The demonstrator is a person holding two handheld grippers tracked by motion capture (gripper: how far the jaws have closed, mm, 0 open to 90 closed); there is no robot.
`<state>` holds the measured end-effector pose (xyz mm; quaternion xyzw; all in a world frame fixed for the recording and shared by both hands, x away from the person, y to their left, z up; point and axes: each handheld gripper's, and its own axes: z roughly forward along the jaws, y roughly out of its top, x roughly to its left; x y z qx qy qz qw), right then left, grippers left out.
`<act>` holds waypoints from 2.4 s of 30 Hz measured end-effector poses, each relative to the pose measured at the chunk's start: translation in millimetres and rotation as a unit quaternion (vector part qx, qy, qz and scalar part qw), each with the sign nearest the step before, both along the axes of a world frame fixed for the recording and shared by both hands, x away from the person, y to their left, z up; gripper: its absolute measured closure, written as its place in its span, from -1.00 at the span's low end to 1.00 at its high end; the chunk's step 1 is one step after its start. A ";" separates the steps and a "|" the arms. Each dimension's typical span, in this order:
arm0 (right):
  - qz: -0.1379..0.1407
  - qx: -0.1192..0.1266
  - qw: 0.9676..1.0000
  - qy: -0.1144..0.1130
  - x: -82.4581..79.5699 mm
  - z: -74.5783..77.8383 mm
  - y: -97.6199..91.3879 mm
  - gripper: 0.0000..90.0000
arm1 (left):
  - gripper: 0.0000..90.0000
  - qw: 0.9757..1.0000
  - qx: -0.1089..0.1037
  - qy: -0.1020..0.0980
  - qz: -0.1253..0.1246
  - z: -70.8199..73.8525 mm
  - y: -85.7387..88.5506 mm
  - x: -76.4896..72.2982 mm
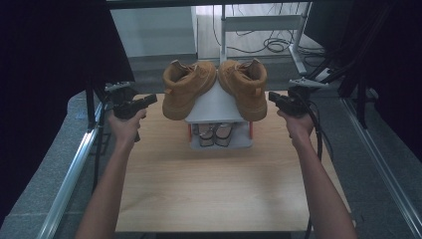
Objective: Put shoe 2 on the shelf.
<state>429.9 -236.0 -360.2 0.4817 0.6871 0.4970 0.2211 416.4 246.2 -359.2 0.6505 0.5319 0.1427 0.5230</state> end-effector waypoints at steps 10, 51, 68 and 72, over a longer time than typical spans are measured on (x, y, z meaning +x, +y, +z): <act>0.001 -0.002 1.000 -0.006 -2.1 -3.6 4.3 0.98 | 1.00 1.000 -0.002 0.005 -0.010 -3.0 -10.7 2.1; 0.035 -0.021 0.999 -0.006 -1.6 -6.0 48.8 0.98 | 1.00 1.000 0.006 0.001 -0.030 3.2 -56.9 2.5; 0.038 -0.026 0.999 -0.005 5.3 -10.6 63.5 0.99 | 1.00 0.997 -0.038 0.009 -0.062 2.5 -70.5 1.4; 0.040 -0.018 0.999 -0.001 7.0 -12.7 65.9 0.99 | 1.00 0.998 0.009 -0.005 -0.058 6.7 -86.9 0.2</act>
